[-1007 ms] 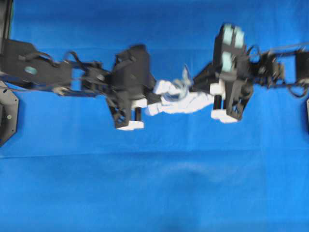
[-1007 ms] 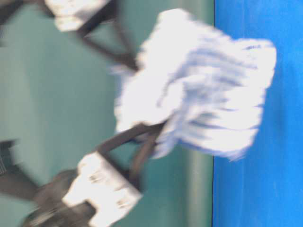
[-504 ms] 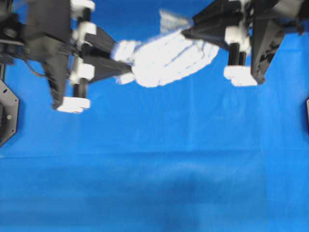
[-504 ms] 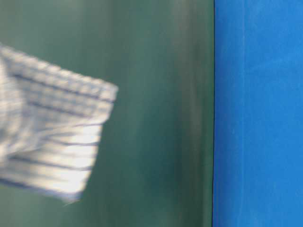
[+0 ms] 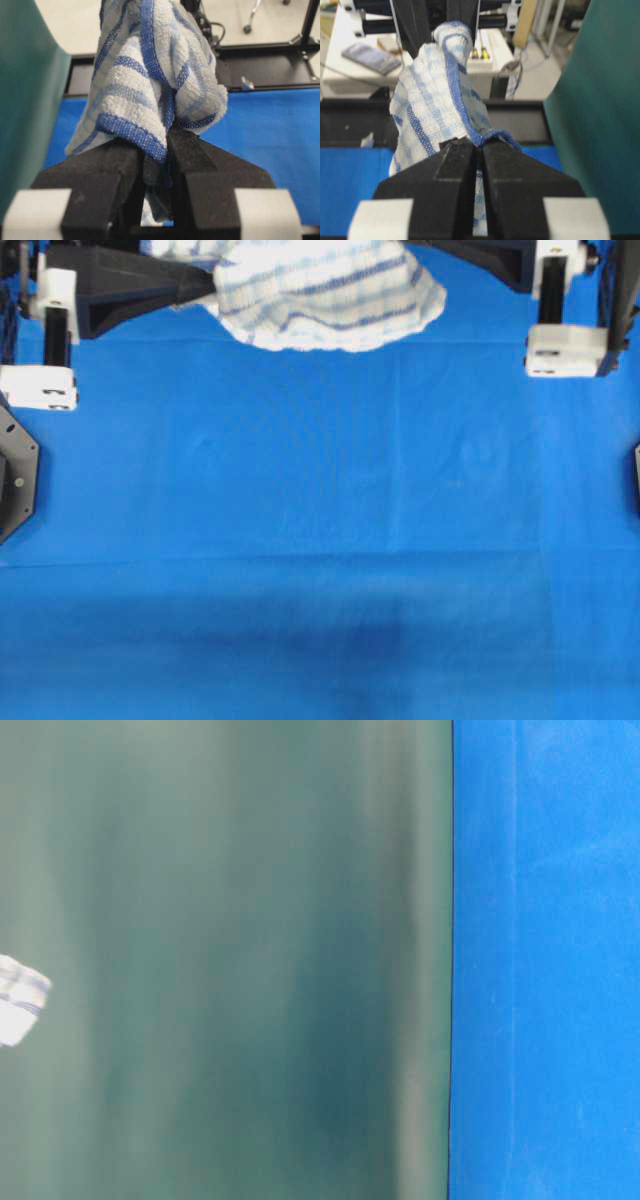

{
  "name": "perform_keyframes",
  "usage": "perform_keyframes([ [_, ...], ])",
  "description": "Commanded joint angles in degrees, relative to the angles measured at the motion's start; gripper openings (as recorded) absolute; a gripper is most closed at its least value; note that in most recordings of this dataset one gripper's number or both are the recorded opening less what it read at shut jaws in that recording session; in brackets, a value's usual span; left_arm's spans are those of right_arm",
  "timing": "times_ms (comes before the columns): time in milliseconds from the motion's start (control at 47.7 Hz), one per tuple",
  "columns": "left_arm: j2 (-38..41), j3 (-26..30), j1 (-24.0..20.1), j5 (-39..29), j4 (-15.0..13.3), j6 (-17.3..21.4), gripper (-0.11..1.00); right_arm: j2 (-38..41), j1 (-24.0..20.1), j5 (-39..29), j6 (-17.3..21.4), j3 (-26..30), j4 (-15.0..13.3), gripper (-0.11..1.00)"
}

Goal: Lift the towel with both arms.

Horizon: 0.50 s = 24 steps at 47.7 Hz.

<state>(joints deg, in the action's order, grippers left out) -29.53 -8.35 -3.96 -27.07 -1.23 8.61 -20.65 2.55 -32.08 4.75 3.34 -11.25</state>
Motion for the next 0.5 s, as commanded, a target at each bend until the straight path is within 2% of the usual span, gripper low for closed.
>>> perform_keyframes([
  [0, -0.44, 1.41, -0.35, 0.7, 0.09, 0.18, 0.08, 0.0, 0.0, 1.14, -0.18, 1.41, -0.18, 0.03],
  [483, -0.53, 0.88, -0.35, 0.79, 0.09, 0.09, 0.1, 1.67, -0.09, 0.97, 0.09, 1.67, 0.18, 0.03],
])
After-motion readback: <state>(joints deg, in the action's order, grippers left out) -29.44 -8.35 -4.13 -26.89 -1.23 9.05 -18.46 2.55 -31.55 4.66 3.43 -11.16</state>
